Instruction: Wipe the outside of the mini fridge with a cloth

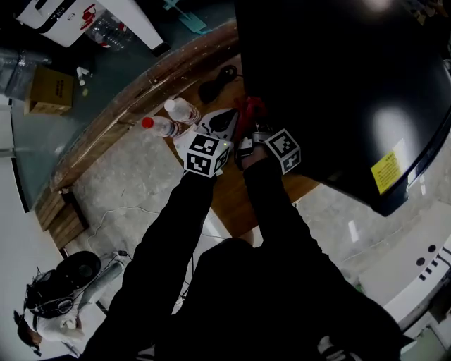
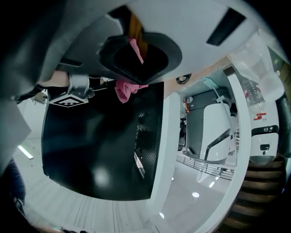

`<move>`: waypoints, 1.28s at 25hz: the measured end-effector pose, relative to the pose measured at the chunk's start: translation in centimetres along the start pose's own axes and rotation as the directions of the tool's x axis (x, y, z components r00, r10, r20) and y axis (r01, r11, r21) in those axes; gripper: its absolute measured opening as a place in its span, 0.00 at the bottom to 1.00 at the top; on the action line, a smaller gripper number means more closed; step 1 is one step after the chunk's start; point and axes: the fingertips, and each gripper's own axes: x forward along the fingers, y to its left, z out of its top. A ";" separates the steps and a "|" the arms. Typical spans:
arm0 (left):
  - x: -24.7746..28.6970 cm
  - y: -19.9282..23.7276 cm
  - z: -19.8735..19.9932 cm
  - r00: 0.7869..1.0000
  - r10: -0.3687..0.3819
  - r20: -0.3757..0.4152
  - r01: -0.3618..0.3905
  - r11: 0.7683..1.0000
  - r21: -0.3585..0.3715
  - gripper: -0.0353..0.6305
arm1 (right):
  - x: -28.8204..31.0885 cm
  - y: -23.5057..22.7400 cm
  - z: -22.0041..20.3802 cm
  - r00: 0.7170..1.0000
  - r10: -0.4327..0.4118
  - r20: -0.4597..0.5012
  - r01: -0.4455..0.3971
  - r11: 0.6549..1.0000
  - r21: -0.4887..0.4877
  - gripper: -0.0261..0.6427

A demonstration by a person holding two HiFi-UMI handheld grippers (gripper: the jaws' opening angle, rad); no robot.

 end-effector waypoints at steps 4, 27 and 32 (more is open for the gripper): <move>1.1 -0.3 -1.9 0.999 -0.009 -0.046 0.010 1.000 0.024 0.06 | 0.3 -4.5 -0.1 0.996 -0.093 0.004 0.093 0.996 0.016 0.19; -11.3 -6.3 6.3 0.979 -0.081 0.188 0.077 0.997 0.027 0.06 | -11.6 9.3 -3.3 0.980 0.157 -0.123 -0.175 0.972 -0.157 0.18; -16.1 -11.2 14.1 0.935 -0.157 0.318 0.137 0.987 0.084 0.06 | -18.3 18.0 -0.9 0.970 0.222 -0.099 -0.239 0.941 -0.238 0.18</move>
